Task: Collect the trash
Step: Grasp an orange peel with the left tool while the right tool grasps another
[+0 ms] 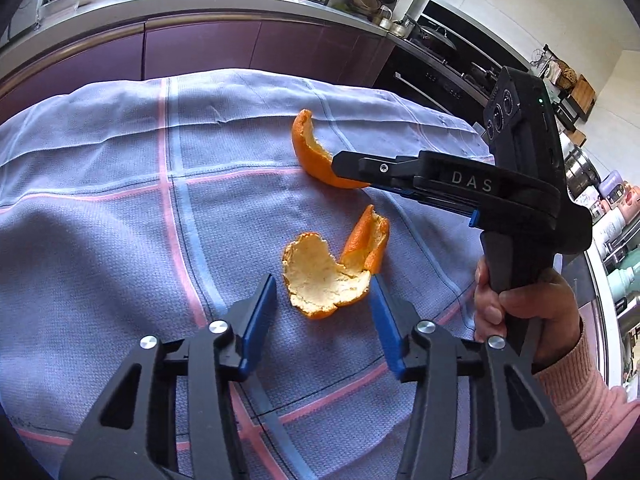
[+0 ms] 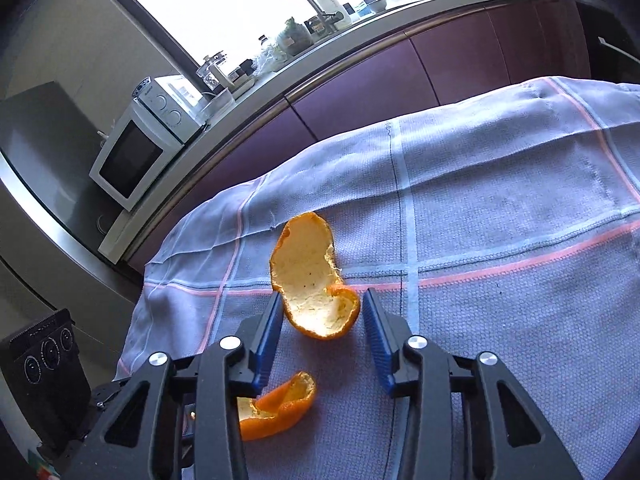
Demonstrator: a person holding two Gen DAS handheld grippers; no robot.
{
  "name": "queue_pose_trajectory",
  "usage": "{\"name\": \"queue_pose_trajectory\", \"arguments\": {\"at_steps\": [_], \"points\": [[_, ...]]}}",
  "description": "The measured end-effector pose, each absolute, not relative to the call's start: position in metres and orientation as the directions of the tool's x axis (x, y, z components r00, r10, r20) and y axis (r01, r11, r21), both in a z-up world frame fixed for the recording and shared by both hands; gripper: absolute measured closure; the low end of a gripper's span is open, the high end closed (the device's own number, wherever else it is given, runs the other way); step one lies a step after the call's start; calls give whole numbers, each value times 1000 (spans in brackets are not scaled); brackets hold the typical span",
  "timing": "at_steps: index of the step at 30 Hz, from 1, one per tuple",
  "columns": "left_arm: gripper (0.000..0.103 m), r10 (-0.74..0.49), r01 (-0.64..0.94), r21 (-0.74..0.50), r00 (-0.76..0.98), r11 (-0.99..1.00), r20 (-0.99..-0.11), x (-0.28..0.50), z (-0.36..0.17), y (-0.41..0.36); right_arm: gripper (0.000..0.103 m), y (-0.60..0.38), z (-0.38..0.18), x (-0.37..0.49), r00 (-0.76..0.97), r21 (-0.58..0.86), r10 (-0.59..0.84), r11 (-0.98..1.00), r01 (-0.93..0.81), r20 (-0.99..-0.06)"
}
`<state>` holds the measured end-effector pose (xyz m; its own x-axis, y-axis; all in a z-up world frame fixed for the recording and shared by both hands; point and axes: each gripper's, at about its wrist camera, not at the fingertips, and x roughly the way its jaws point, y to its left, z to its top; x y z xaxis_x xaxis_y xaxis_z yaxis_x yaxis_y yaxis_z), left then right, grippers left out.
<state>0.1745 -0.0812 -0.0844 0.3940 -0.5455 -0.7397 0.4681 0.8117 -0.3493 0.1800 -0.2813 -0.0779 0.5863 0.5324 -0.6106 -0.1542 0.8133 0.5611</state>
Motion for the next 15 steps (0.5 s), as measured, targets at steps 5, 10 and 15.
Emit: {"name": "queue_pose_trajectory", "arguments": {"at_steps": [5, 10, 15], "points": [[79, -557, 478, -355, 392, 804, -732, 171, -84, -85, 84, -280, -74, 177, 596, 555, 532, 815, -167, -602], [98, -551, 475, -346, 408, 809, -728, 164, -81, -81, 91, -283, -69, 169, 610, 563, 543, 806, -185, -577], [98, -548, 470, -336, 446, 816, -708, 149, -71, -61, 91, -281, -64, 156, 612, 561, 554, 801, -209, -564]]}}
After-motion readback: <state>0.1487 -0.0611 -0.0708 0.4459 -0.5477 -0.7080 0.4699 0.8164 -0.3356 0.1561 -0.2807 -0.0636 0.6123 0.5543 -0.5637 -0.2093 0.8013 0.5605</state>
